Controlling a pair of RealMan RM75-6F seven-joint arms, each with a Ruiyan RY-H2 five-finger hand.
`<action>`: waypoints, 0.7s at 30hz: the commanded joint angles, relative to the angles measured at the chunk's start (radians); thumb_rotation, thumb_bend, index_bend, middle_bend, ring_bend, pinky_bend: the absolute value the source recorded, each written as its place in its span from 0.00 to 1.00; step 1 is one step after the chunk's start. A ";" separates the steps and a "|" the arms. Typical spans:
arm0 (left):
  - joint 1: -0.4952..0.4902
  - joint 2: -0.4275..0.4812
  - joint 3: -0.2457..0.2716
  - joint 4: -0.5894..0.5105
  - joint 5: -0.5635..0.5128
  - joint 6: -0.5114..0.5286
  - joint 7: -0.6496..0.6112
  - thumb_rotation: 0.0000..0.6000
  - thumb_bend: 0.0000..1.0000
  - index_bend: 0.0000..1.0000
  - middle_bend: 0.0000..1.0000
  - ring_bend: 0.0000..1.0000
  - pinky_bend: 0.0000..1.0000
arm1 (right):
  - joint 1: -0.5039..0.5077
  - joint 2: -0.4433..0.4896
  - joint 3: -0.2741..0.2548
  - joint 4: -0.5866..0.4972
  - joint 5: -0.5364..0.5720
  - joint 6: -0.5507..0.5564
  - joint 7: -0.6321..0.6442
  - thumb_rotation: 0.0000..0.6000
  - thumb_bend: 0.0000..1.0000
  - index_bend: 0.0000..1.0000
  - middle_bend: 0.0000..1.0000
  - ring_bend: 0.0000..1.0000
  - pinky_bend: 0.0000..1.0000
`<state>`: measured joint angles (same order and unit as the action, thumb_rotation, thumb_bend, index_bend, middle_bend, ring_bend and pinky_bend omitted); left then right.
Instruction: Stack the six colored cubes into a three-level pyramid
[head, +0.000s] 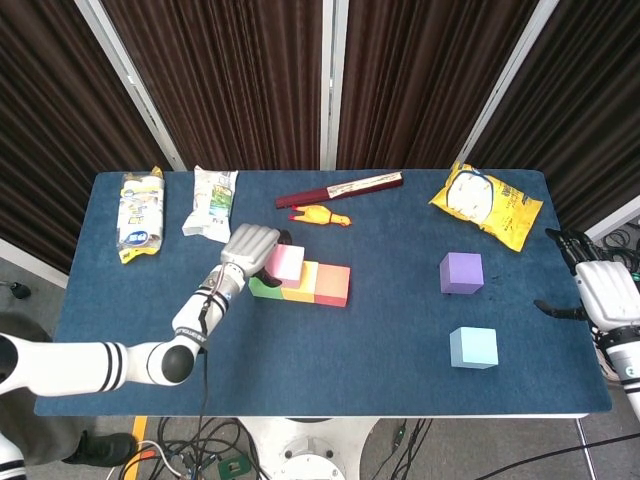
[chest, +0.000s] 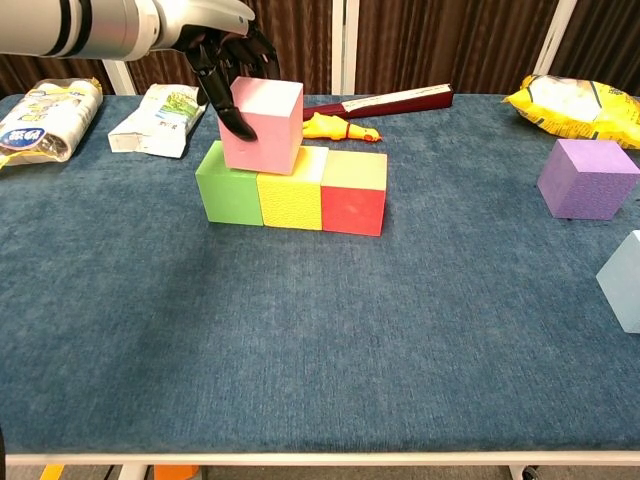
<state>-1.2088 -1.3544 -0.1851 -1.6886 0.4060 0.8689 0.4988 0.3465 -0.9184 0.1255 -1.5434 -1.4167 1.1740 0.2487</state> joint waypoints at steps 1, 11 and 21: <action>-0.002 -0.004 0.002 0.003 -0.003 0.000 0.000 1.00 0.23 0.42 0.42 0.40 0.58 | -0.001 0.000 -0.001 0.002 0.001 -0.001 0.001 1.00 0.07 0.00 0.09 0.05 0.19; -0.007 -0.012 0.008 0.008 -0.010 0.002 0.004 1.00 0.22 0.42 0.42 0.40 0.58 | -0.002 -0.003 -0.001 0.006 0.000 -0.002 0.004 1.00 0.07 0.00 0.09 0.05 0.19; -0.013 -0.021 0.015 0.011 -0.030 0.006 0.012 1.00 0.18 0.36 0.41 0.40 0.58 | -0.001 -0.006 0.000 0.012 0.000 -0.004 0.006 1.00 0.07 0.00 0.09 0.05 0.19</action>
<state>-1.2205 -1.3747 -0.1703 -1.6769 0.3791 0.8738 0.5094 0.3455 -0.9249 0.1259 -1.5312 -1.4164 1.1695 0.2548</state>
